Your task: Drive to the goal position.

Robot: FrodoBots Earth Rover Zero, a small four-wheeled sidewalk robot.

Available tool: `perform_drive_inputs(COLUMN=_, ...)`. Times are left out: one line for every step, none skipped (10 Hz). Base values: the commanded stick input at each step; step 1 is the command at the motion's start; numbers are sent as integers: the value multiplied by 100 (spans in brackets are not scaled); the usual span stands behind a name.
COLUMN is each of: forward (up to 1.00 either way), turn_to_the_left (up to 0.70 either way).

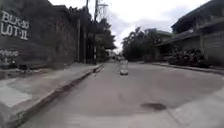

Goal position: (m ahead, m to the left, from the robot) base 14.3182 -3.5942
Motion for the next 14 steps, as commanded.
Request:
perform_drive_inputs(forward=100, turn_to_the_left=-11)
perform_drive_inputs(forward=100, turn_to_the_left=-31)
perform_drive_inputs(forward=100, turn_to_the_left=-30)
perform_drive_inputs(forward=100, turn_to_the_left=-2)
perform_drive_inputs(forward=100, turn_to_the_left=-1)
perform_drive_inputs(forward=100, turn_to_the_left=-32)
perform_drive_inputs(forward=100, turn_to_the_left=-29)
perform_drive_inputs(forward=100, turn_to_the_left=-16)
perform_drive_inputs(forward=100, turn_to_the_left=-8)
perform_drive_inputs(forward=100, turn_to_the_left=0)
perform_drive_inputs(forward=100, turn_to_the_left=0)
perform_drive_inputs(forward=100, turn_to_the_left=0)
perform_drive_inputs(forward=100, turn_to_the_left=-27)
perform_drive_inputs(forward=100, turn_to_the_left=-35)
